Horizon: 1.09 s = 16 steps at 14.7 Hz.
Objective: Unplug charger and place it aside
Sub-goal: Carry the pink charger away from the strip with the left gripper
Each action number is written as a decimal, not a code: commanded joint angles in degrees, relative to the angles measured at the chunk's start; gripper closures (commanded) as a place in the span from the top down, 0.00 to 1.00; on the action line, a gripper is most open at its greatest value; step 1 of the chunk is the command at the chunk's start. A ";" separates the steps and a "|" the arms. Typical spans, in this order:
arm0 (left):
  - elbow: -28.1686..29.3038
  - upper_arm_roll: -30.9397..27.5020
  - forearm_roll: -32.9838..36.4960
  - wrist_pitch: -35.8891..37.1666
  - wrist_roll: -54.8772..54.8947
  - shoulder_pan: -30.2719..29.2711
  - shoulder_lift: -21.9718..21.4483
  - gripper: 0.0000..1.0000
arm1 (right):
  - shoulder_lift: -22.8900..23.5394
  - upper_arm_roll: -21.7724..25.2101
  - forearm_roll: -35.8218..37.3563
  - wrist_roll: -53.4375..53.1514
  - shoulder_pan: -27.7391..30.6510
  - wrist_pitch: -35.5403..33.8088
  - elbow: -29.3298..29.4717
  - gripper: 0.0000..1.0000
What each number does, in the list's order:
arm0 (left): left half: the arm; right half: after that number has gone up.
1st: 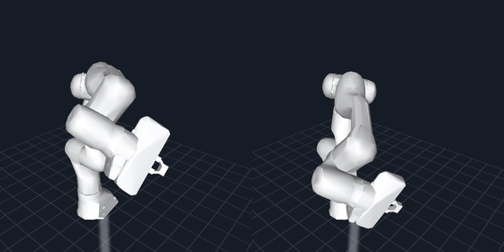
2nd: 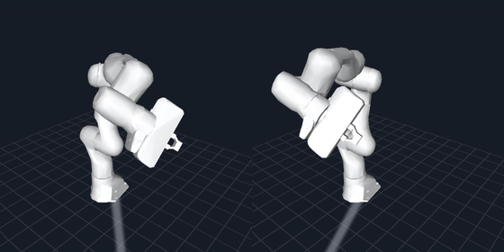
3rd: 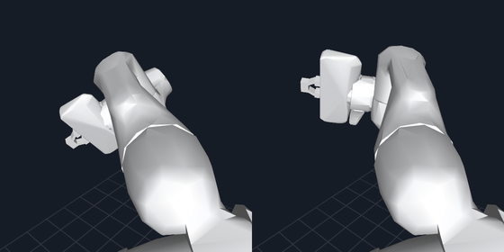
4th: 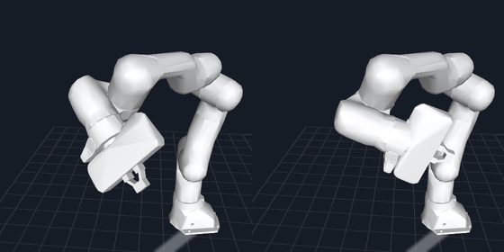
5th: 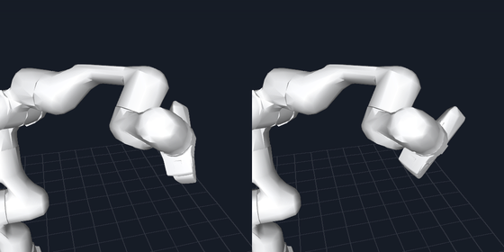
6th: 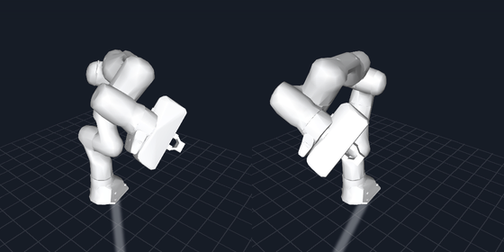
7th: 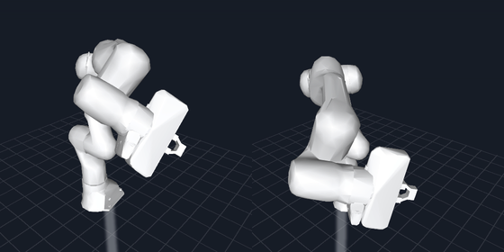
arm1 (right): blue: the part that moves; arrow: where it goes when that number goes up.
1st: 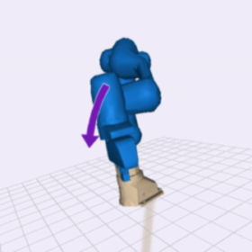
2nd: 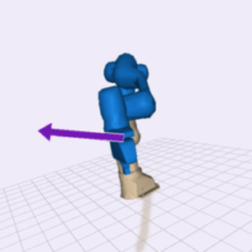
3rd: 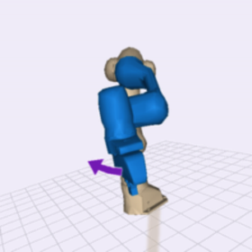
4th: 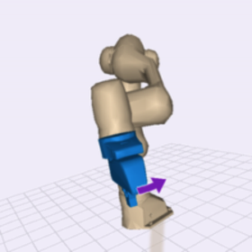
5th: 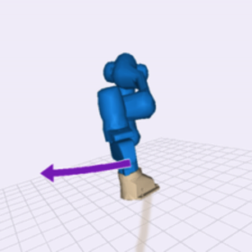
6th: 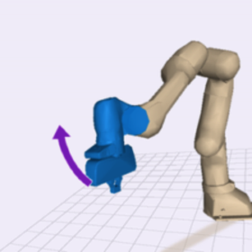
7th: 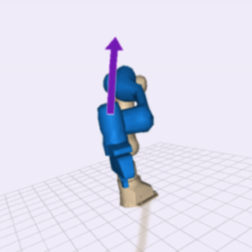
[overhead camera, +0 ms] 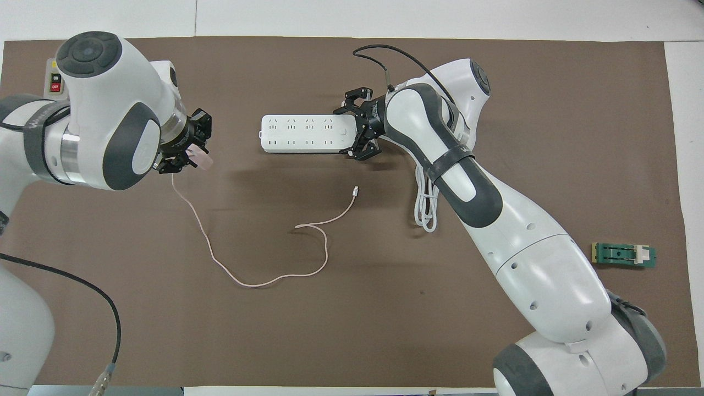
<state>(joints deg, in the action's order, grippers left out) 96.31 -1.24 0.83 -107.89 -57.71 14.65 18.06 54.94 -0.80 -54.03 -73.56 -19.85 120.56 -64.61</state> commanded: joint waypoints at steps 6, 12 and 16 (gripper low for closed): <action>13.63 0.45 -0.13 -0.39 38.16 -8.93 -8.48 0.00 | -4.92 0.27 0.68 0.26 0.52 1.43 -4.98 1.00; 18.90 0.54 -6.02 -5.72 61.46 -17.01 -9.45 0.00 | -15.73 3.25 3.48 0.96 0.52 -1.62 -14.92 1.00; 20.58 0.54 -6.54 -8.55 70.53 -19.92 -9.36 0.00 | -21.01 8.17 10.94 2.88 0.69 -10.76 -15.02 1.00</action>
<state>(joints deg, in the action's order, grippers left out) 114.05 -1.16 -4.57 -114.10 9.05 -4.17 10.92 38.13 6.01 -46.20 -73.37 -19.52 112.35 -76.13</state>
